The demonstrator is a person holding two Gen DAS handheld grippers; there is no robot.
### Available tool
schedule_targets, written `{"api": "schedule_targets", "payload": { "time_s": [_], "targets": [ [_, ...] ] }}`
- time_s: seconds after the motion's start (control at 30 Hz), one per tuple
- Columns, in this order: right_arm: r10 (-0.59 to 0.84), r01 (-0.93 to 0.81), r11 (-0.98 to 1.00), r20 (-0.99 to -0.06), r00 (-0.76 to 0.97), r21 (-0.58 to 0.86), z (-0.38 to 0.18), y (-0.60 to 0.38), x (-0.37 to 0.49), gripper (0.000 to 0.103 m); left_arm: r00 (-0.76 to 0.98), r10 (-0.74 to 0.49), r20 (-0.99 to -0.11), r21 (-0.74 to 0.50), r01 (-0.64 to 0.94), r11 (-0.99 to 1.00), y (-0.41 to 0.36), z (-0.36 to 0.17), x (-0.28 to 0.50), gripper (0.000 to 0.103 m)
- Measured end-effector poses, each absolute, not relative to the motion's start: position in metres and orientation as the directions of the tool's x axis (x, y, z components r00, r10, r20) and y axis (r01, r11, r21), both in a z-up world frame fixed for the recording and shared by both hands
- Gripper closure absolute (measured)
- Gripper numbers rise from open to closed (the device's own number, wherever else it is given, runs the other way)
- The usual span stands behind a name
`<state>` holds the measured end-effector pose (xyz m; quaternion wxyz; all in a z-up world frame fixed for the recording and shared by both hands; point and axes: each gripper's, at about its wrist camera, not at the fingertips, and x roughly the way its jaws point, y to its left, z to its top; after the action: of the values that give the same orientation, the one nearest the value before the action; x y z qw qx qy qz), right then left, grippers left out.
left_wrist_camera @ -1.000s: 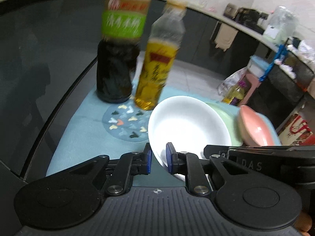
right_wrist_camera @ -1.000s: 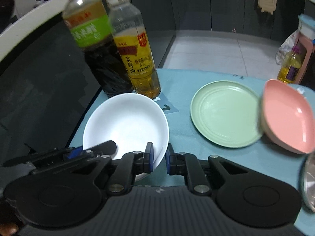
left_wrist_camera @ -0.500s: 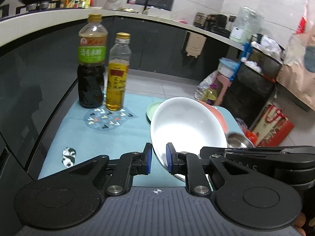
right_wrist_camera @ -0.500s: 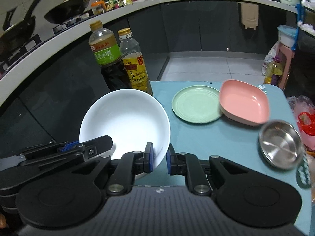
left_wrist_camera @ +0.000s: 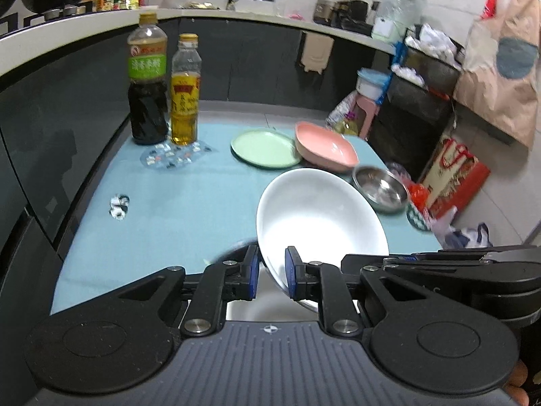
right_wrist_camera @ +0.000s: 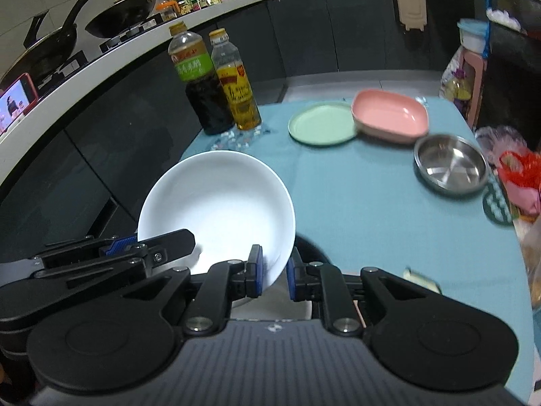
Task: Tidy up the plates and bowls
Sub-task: 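Lift the small white bowl and carry it toward the nested bowls, then lower the small white bowl into the nested white bowls in the black bowl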
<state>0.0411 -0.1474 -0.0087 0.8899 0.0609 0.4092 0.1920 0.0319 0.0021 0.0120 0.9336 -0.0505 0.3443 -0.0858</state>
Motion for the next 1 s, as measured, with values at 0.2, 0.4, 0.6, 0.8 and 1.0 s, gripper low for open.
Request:
{"api": "schedule_targets", "payload": {
  "time_s": [0.2, 0.4, 0.6, 0.8, 1.0],
  "targets": [
    [0.38, -0.267, 0.924, -0.727, 0.572, 0.273, -0.018, -0.158, 0.021, 0.091, 0.705, -0.217, -0.675, -0.148, 0.158, 0.976, -0.007, 0.002, 0.016, 0.087],
    [0.369, -0.262, 0.928, -0.739, 0.564, 0.264, -0.027, -0.158, 0.011, 0.091, 0.678, -0.206, -0.705, -0.137, 0.156, 0.978, -0.011, -0.009, 0.013, 0.087],
    [0.366, -0.264, 0.929, -0.752, 0.548, 0.259, -0.037, -0.153, 0.013, 0.091, 0.658, -0.193, -0.727, -0.142, 0.131, 0.981, -0.003, -0.02, 0.017, 0.086],
    [0.34, -0.272, 0.937, -0.759, 0.556, 0.221, -0.046, -0.14, 0.016, 0.09, 0.634, -0.171, -0.754, -0.132, 0.109, 0.985, -0.001, -0.031, 0.023, 0.083],
    [0.305, -0.281, 0.945, -0.751, 0.585, 0.166, -0.05, -0.136, 0.016, 0.09, 0.611, -0.162, -0.775, -0.128, 0.098, 0.987, 0.006, -0.037, 0.026, 0.084]
  ]
}}
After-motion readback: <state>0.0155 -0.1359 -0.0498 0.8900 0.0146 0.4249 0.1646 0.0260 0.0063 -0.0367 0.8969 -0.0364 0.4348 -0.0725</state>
